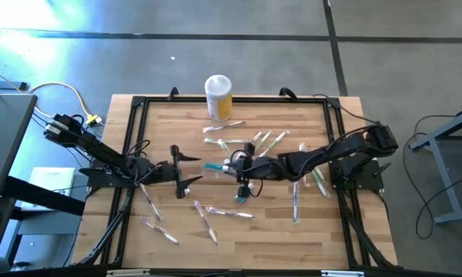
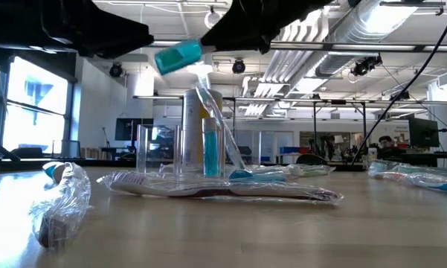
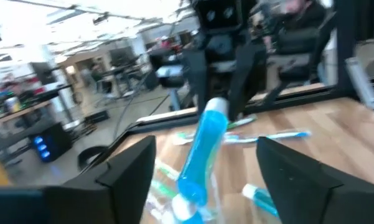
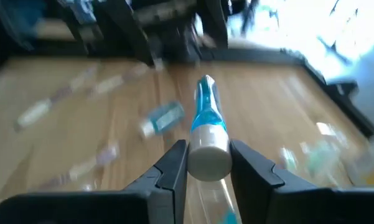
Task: Pick & Place toothbrushing station
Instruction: Put the mouthwash bottle into the transparent organizer
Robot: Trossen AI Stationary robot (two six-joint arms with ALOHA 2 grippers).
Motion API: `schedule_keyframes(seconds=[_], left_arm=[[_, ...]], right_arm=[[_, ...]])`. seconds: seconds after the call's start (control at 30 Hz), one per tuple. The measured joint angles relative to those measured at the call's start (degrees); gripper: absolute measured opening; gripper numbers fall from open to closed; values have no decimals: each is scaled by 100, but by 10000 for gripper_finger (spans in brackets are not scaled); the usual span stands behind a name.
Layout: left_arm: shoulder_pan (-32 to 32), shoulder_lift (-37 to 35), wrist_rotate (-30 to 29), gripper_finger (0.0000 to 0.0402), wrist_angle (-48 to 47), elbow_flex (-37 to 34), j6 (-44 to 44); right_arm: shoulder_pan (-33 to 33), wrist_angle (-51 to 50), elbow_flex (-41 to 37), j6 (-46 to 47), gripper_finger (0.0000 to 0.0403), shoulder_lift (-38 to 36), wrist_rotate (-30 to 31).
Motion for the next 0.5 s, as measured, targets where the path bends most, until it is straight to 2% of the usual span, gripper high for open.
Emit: schedule_keyframes(seconds=[0.13, 0.27, 0.5], left_arm=[[-2, -1, -4, 297, -223, 1, -246], [0, -55, -42, 298, -427, 2, -298], [0, -380, -524, 299, -1111, 2, -456]], right_arm=[[88, -1874, 805, 395, 87, -4, 119], [96, -2900, 1375, 832, 87, 9, 93], [-9, -3106, 1542, 881, 87, 183, -141]])
